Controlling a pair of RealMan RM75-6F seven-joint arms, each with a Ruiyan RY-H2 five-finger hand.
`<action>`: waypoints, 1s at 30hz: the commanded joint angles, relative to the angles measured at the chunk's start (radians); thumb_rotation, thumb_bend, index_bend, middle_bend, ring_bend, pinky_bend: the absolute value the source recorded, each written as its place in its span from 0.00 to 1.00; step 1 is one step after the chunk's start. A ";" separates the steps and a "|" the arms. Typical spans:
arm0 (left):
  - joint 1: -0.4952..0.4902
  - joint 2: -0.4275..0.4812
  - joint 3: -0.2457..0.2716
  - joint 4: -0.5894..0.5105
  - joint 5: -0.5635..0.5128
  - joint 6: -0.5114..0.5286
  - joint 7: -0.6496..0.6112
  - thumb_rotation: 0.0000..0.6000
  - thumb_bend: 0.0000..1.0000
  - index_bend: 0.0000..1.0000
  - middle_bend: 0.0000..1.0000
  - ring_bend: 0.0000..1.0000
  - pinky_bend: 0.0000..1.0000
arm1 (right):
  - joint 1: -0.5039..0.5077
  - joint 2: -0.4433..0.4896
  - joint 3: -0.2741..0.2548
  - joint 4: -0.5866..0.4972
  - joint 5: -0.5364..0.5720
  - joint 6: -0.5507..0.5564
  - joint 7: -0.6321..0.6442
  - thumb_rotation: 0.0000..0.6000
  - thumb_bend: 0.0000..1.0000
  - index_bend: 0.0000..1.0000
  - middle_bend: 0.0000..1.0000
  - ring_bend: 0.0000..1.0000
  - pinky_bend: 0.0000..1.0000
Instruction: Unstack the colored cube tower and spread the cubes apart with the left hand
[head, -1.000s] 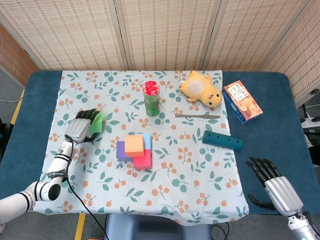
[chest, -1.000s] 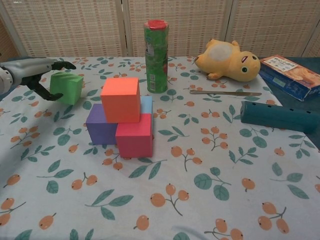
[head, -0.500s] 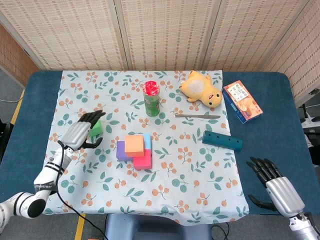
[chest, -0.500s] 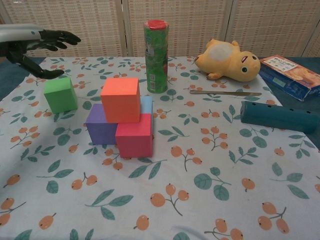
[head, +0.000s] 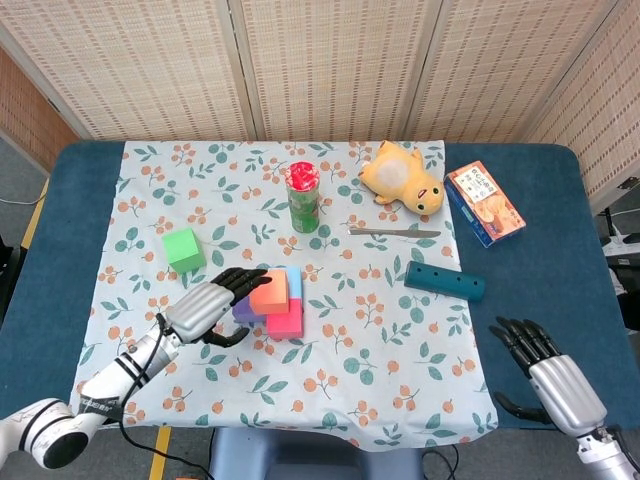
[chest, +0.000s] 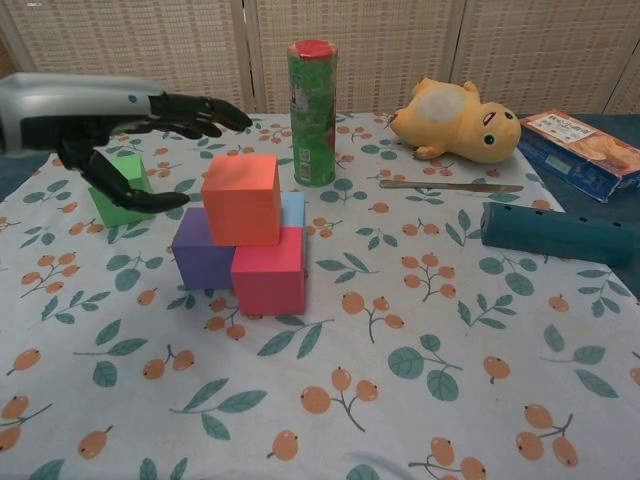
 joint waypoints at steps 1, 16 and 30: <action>-0.053 -0.119 -0.005 0.065 -0.101 0.026 0.171 1.00 0.41 0.00 0.00 0.00 0.00 | 0.003 0.001 -0.001 -0.001 0.003 -0.005 0.002 0.89 0.18 0.00 0.00 0.00 0.00; -0.137 -0.233 -0.023 0.174 -0.313 0.044 0.373 1.00 0.40 0.00 0.00 0.06 0.00 | 0.009 -0.004 0.004 0.001 0.022 -0.023 -0.003 0.89 0.18 0.00 0.00 0.00 0.00; -0.147 -0.225 -0.006 0.162 -0.332 0.071 0.363 1.00 0.42 0.09 0.35 0.44 0.10 | 0.009 -0.005 0.005 -0.001 0.027 -0.024 -0.009 0.89 0.18 0.00 0.00 0.00 0.00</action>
